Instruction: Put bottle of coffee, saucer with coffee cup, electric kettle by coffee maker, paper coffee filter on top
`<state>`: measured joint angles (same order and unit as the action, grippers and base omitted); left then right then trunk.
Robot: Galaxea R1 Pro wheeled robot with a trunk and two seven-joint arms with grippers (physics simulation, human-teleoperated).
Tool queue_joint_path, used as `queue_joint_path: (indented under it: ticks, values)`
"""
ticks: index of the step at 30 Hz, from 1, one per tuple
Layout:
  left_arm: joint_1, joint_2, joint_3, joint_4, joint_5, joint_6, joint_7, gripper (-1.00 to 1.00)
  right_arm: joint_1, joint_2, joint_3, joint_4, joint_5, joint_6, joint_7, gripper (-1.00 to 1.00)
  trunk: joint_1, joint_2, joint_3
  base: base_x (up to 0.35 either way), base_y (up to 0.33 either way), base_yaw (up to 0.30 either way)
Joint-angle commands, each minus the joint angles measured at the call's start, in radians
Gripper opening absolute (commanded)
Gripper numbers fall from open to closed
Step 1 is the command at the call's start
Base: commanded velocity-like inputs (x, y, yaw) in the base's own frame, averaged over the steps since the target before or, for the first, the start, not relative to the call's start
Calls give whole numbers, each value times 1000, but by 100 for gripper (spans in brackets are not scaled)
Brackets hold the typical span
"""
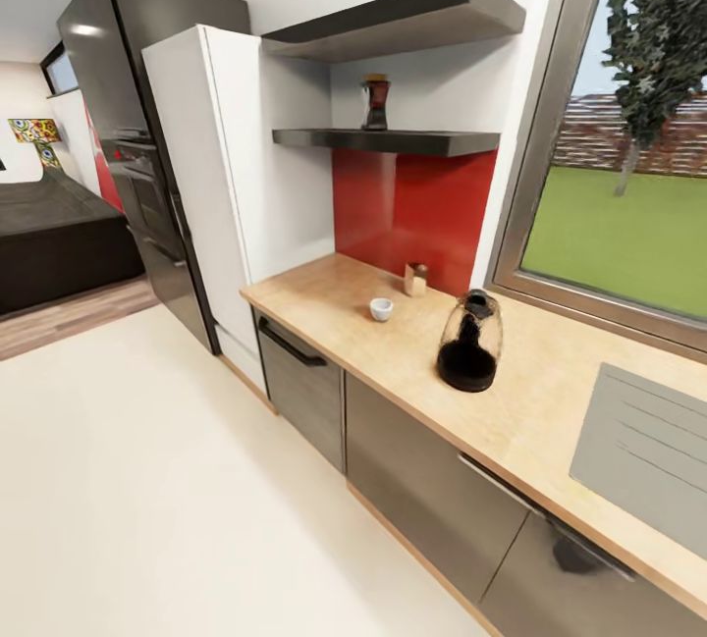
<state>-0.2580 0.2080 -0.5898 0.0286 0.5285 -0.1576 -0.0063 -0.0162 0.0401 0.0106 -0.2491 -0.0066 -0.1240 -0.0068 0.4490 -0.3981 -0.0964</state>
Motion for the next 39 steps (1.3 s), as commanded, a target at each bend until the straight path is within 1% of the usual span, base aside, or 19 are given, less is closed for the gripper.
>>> queue_joint_path:
  ticks: [1,22,32,39]
  values:
    - [-1,0,-8,2,7,-5,0,100,-1,0,2,0,-1,-3,-1,100,1,-2,-2,293,220,0]
    - [-1,-1,-8,2,7,-7,0,100,-1,-3,-3,-2,-1,-2,1,100,1,-2,-2,283,235,0]
    - [-1,-2,-8,2,6,-7,-1,100,-1,-3,-4,-2,-1,-2,1,100,1,-2,-2,241,267,-1]
    - [-1,-7,-8,2,5,-7,0,100,-1,-3,-4,-2,-1,-2,2,100,1,-2,-1,201,285,-150]
